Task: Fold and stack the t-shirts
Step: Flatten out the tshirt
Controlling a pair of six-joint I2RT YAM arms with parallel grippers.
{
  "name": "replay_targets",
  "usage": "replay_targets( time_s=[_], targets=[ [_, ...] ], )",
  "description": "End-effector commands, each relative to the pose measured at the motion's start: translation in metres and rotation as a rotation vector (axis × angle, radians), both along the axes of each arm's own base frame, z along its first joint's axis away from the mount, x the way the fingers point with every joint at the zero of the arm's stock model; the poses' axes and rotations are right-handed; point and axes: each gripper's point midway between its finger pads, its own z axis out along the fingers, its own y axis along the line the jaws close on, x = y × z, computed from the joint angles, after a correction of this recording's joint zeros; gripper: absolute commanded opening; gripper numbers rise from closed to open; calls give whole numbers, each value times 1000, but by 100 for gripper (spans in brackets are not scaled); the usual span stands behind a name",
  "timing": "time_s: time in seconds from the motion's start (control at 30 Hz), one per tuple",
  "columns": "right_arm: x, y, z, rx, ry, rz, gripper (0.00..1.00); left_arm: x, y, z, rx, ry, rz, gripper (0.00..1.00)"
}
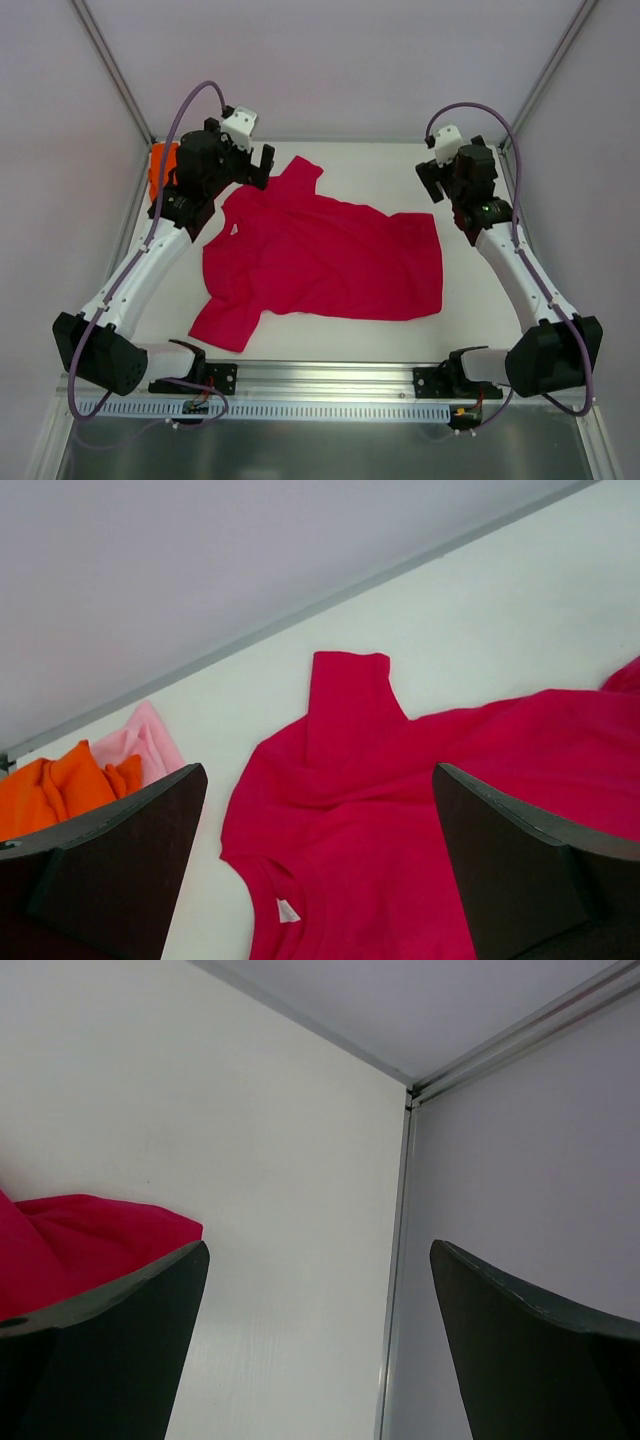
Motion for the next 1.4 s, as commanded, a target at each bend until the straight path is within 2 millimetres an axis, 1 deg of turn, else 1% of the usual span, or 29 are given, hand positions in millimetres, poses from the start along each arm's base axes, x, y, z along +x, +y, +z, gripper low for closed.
replay_targets(
  time_s=[0.0,0.13,0.23,0.3,0.33,0.4,0.43,0.47,0.5,0.53,0.57,0.6,0.63,0.67,0.73,0.77,0.83,0.93,0.97,1.03,1.07,1.13,1.17,1.2,1.23,1.27,1.3,1.33,1.37],
  targets=[
    [15,-4,-12,3,34,-38,100,0,-4,-10,-40,-1,-13,99],
    [18,-2,-22,39,38,-49,100,-7,-3,-1,-64,-36,-14,99],
    [19,-3,-20,47,17,-65,100,-14,-4,4,-88,-29,-26,99],
    [18,-3,-20,43,21,-63,100,-14,-3,1,-80,-27,-23,99],
    [17,-2,-23,40,36,-55,100,-12,-3,-3,-73,-21,-17,99],
    [15,-1,-23,43,53,-46,100,-9,-2,-10,-57,-14,-15,99],
    [14,-1,-22,44,53,-45,100,-8,-4,-19,-42,11,-25,99],
    [13,0,-22,45,56,-41,100,-8,-4,-24,-34,26,-29,99],
    [10,0,-30,33,95,-32,100,-9,-4,-28,-23,43,-31,99],
    [9,5,-38,17,142,7,100,-11,-7,-38,14,89,-63,99],
    [11,6,-34,13,157,12,100,-12,-8,-43,34,115,-79,99],
    [8,4,-44,-3,205,6,100,-13,-8,-48,56,142,-85,99],
    [9,2,-55,-25,240,4,100,-10,-4,-53,80,167,-66,99],
    [9,2,-62,-32,255,8,100,-8,-2,-54,87,168,-52,99],
    [7,3,-69,-43,270,24,100,-7,1,-63,118,173,-51,99],
    [4,5,-77,-40,285,34,100,-9,2,-66,129,177,-56,99],
    [0,6,-79,-33,286,47,100,-11,6,-74,156,186,-53,99],
    [-10,9,-89,-26,329,74,100,-19,8,-79,190,195,-74,99],
    [-15,10,-94,-37,357,88,100,-26,11,-85,213,224,-84,99],
    [-22,9,-100,-52,393,99,100,-37,18,-80,264,215,-94,99],
    [-30,4,-107,-87,438,106,100,-49,28,-79,325,200,-101,99],
    [-42,-4,-121,-130,492,107,100,-63,36,-80,394,176,-133,99],
    [-46,-6,-127,-147,511,117,100,-74,41,-90,431,187,-154,99],
    [-56,-9,-139,-171,557,149,100,-84,48,-83,477,152,-168,99],
    [-67,-9,-148,-173,605,181,100,-90,52,-83,498,146,-171,99],
    [-74,-3,-150,-161,614,238,100,-106,56,-86,533,153,-205,99],
    [-86,-2,-160,-157,648,263,100,-115,57,-89,547,167,-230,99],
    [-96,-1,-165,-152,678,286,100,-125,58,-92,561,184,-258,99],
    [-103,2,-162,-141,673,311,100,-135,60,-89,580,182,-283,99]
  ],
)
